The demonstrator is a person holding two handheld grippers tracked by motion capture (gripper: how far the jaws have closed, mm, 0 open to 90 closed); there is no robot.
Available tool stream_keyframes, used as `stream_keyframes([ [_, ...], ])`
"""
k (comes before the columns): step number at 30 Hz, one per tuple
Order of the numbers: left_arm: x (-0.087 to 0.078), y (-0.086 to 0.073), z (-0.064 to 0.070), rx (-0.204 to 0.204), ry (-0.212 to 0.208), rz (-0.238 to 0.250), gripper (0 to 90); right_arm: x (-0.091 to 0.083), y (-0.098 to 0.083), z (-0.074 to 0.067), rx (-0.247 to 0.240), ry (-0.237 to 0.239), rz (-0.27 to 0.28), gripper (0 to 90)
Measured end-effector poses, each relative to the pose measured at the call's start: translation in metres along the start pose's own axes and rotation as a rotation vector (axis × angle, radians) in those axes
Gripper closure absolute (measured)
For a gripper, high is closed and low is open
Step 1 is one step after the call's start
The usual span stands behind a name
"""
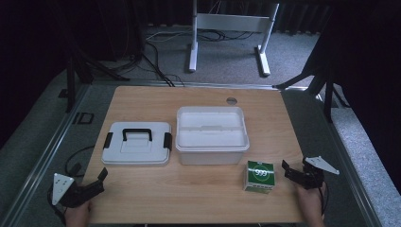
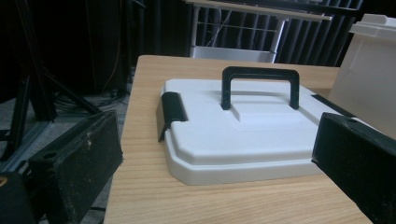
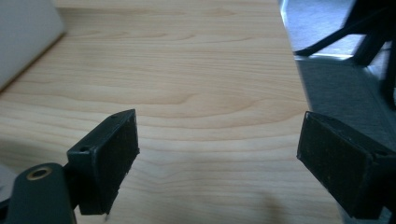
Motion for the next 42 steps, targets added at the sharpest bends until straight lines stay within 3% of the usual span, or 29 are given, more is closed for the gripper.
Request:
stream_keyframes([
  [7,0.001,-0.001,0.001,0.008,-0.013,-0.009,1.5,0.002,0.000,0.000,-0.008,-0.001,-0.021,12.0],
  [14,0.000,0.000,0.001,0.000,-0.019,-0.006,1.5,0.005,0.002,-0.004,-0.026,0.077,-0.061,12.1],
  [24,0.001,-0.001,0.002,-0.001,-0.028,-0.015,1.5,-0.003,0.030,-0.008,-0.052,0.142,-0.031,14.8],
  [30,0.001,-0.001,0.002,-0.001,-0.030,-0.015,1.5,-0.006,0.052,-0.024,-0.110,0.202,-0.009,15.4],
  [42,0.001,-0.001,0.002,-0.002,-0.040,-0.017,1.5,-0.018,0.102,-0.060,-0.271,0.319,0.032,17.1],
])
Point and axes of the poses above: each handheld gripper's, and its own axes: x roughly forward along the jaws, y roughly out of its top, z roughly to its right, the point moved 8 cm from there along x, roughly forward along the jaws, and after that the axes turned 12 degrees about -y, right-handed, at the moved point
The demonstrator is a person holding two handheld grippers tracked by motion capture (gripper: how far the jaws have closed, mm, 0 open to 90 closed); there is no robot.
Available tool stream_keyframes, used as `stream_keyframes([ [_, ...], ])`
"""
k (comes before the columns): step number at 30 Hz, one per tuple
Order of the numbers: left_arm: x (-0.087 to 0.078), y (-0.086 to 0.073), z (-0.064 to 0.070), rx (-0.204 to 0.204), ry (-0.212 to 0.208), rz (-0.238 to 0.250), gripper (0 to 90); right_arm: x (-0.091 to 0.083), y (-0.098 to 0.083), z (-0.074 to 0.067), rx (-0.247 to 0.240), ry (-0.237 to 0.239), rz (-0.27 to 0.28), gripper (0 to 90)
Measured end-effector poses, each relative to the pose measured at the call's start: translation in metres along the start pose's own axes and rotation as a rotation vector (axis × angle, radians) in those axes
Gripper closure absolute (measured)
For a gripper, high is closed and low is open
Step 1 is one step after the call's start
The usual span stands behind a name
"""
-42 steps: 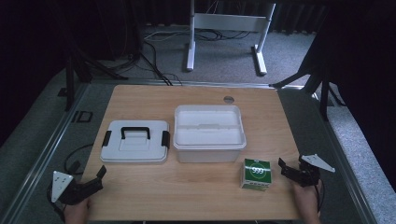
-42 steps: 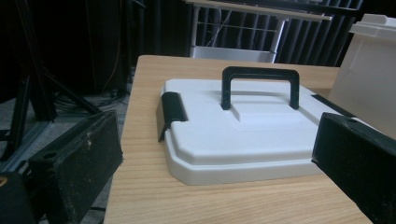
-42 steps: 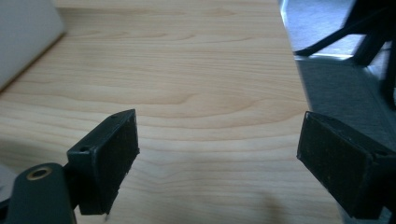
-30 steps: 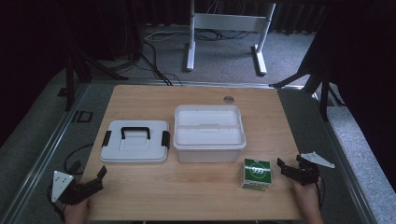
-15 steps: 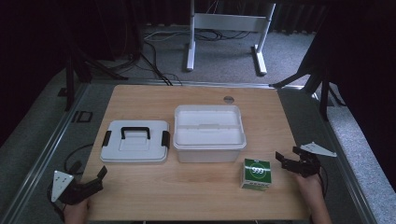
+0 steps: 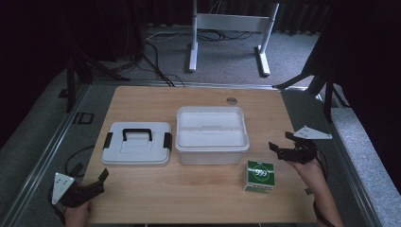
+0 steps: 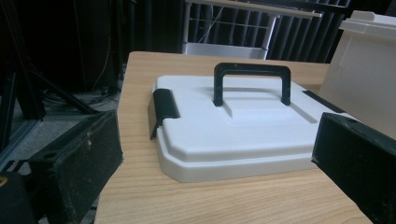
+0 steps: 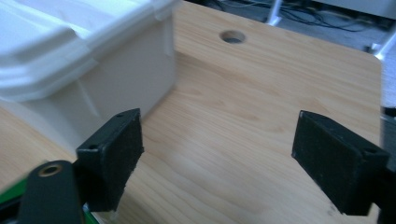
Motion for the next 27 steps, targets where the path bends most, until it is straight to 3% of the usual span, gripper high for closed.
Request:
stream_keyframes([
  [8,0.000,0.000,0.000,-0.001,0.001,-0.001,1.5,0.003,0.031,-0.016,-0.084,0.066,0.007,18.3],
  [9,0.000,0.000,0.000,-0.001,0.000,0.000,1.5,0.004,0.035,-0.018,-0.101,0.057,0.011,18.4],
  [16,0.000,0.000,0.000,-0.001,-0.001,-0.002,1.5,0.007,0.059,-0.038,-0.200,0.135,0.026,21.3],
  [23,0.000,0.000,0.000,0.000,-0.006,-0.003,1.5,0.015,0.077,-0.063,-0.295,0.232,-0.019,21.4],
  [27,0.000,0.000,0.000,0.001,-0.007,-0.003,1.5,0.020,0.086,-0.075,-0.341,0.249,-0.039,21.9],
])
Point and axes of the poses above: each handheld gripper's, and its own axes: x roughly forward along the jaws, y roughly out of its top, z roughly to its right, the point moved 8 cm from there along x, roughly forward along the jaws, and after that the axes turned 12 degrees about -y, right-handed, at the moved point
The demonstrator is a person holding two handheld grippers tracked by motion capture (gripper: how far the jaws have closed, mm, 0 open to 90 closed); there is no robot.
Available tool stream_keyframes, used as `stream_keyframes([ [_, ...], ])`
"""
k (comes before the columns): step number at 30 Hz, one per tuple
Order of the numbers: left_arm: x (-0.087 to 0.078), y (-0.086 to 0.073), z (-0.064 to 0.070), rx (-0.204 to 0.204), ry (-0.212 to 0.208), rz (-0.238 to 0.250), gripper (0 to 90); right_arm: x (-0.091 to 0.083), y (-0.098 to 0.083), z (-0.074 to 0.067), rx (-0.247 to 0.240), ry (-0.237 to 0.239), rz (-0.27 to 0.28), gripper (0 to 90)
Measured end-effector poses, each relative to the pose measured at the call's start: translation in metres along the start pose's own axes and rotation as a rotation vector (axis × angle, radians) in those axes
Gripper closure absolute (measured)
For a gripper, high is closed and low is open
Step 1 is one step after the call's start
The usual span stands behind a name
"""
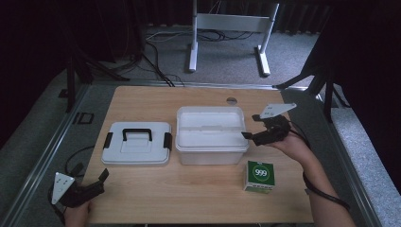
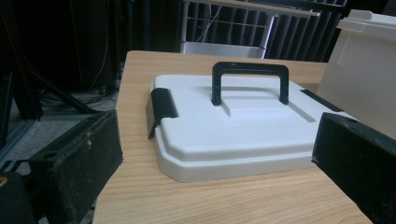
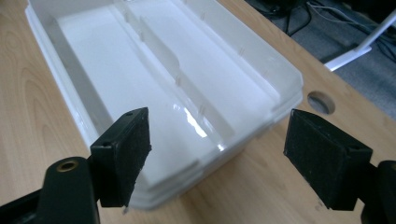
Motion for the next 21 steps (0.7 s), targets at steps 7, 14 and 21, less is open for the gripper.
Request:
stream_keyframes([
  [7,0.000,0.000,0.001,0.001,-0.008,-0.001,1.5,0.013,0.016,-0.015,-0.117,0.073,-0.062,24.9],
  [14,0.001,0.000,0.001,0.004,-0.010,-0.002,1.5,0.024,0.036,-0.024,-0.195,0.105,-0.092,30.8],
  [21,0.001,0.000,0.001,0.004,-0.014,-0.005,1.5,0.035,0.050,-0.035,-0.327,0.138,-0.130,40.9],
])
Point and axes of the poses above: each handheld gripper's, and its own axes: x roughly forward along the jaws, y roughly out of its top, z roughly to its right, the point moved 8 cm from there along x, roughly forward along the jaws, and after that the axes turned 12 degrees about -y, right-handed, at the moved point
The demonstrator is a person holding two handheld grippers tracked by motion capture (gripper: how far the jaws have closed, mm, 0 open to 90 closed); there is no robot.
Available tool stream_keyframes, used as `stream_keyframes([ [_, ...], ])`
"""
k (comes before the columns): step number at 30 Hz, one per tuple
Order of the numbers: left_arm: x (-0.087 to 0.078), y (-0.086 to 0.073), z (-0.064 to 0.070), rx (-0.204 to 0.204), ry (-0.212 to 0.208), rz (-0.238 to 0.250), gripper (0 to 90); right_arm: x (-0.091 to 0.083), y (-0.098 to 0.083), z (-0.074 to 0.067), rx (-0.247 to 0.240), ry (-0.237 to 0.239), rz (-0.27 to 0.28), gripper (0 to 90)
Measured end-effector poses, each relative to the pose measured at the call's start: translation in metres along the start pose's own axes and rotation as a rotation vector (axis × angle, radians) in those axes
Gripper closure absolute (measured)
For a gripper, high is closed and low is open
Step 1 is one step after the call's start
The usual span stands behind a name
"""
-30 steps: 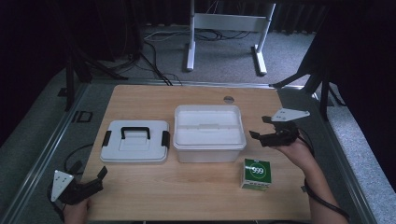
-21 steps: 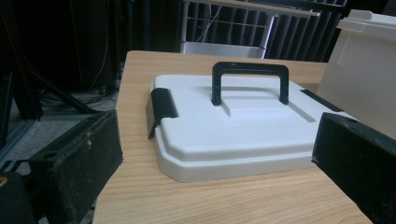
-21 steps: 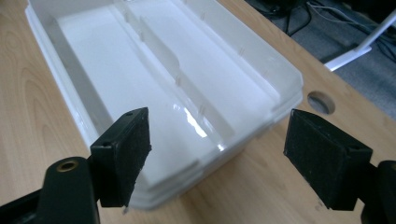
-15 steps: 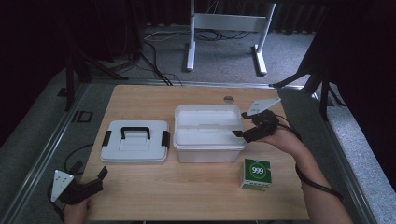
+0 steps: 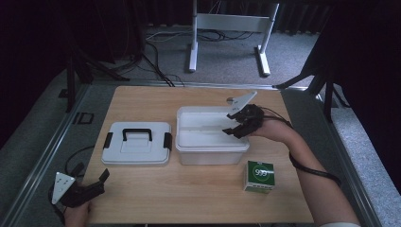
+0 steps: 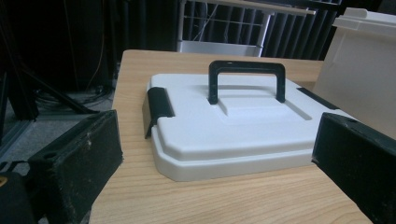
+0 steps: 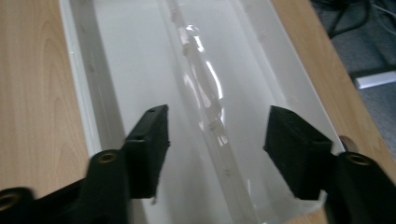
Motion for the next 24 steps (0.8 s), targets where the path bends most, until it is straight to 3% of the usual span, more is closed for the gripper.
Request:
stream_keyframes([
  [7,0.000,0.000,0.000,-0.002,-0.004,-0.001,1.5,0.017,0.010,-0.003,-0.086,0.052,-0.085,54.0],
  [12,0.000,0.000,0.000,-0.001,-0.009,-0.002,1.5,0.029,0.013,-0.006,-0.109,0.104,-0.144,60.4],
  [24,0.000,0.000,0.000,-0.002,-0.015,-0.004,1.5,0.057,0.022,-0.013,-0.215,0.129,-0.232,72.4],
])
Point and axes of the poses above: each handheld gripper's, and its own axes: x roughly forward along the jaws, y roughly out of its top, z roughly to its right, the point moved 8 cm from there along x, roughly forward along the jaws, and after that the axes turned 12 degrees about -y, right-handed, at the moved point
